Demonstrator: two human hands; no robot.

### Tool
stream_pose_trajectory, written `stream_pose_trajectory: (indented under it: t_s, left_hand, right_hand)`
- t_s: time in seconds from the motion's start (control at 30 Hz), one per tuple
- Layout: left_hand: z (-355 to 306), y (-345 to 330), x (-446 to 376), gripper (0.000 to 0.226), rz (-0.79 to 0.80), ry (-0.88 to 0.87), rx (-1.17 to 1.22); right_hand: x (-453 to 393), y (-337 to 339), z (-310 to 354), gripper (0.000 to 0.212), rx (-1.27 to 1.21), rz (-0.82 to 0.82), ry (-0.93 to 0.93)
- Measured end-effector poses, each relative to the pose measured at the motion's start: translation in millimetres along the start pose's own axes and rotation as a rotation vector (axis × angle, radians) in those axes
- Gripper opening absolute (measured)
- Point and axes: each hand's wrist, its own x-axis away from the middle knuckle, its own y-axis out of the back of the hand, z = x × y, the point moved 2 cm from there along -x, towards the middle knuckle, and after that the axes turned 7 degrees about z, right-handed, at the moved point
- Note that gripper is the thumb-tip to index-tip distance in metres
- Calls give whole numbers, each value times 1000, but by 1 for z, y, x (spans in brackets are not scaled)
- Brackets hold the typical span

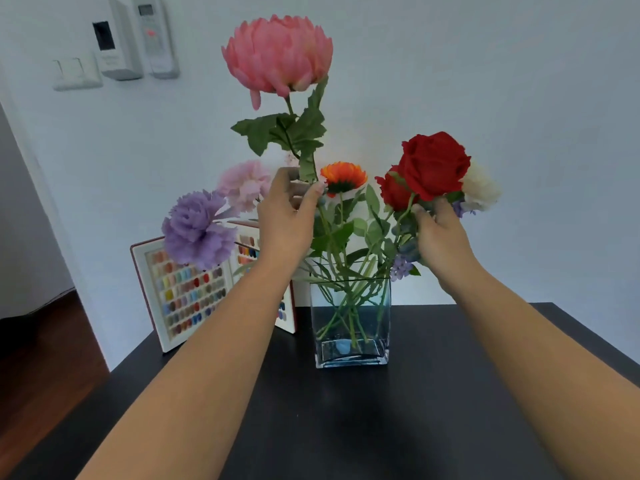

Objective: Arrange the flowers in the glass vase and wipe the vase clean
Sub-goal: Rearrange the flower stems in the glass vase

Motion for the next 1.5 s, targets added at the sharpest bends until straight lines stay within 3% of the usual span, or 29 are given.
stream_pose_trajectory:
  t_s: [0.1, 0.23, 0.43, 0.6, 0.67, 0.77, 0.93, 1.07, 1.2, 1.4, 1.5]
  left_hand:
    - [-1, -7, -1, 14, 56, -2, -20]
    - [5, -12, 0, 15, 85, 9, -62]
    - [6, -14, -13, 13, 87, 6, -67]
    - [25, -24, -5, 19, 205, 56, -115]
    - [36, -28, 3, 26, 258, 87, -120]
    - [49, -31, 12, 16, 300, 118, -121]
    - [58, -35, 18, 19, 374, 133, -207]
    - [57, -35, 18, 16, 407, 145, -202]
    - [57, -32, 16, 15, 398, 139, -236]
    - [63, -31, 18, 13, 372, 137, -216]
    - [64, -30, 20, 12, 360, 145, -183]
  right_hand:
    - [1, -9, 7, 22, -321, 106, -96]
    - [4, -13, 15, 23, -427, 211, -58]
    - [0, -9, 31, 48, -187, 170, 190]
    - [-18, -1, 57, 27, -181, 37, 301]
    - [-23, 1, 67, 27, -209, 10, 334]
    - [-24, -2, 75, 26, -240, 8, 357]
    - [-33, 5, 90, 22, -289, -52, 375]
    - [-36, 5, 96, 14, -331, -60, 385]
    - [-31, -2, 102, 13, -312, -38, 398]
    - [-25, -4, 127, 14, -307, 11, 559]
    - [-22, -20, 120, 17, -256, 33, 537]
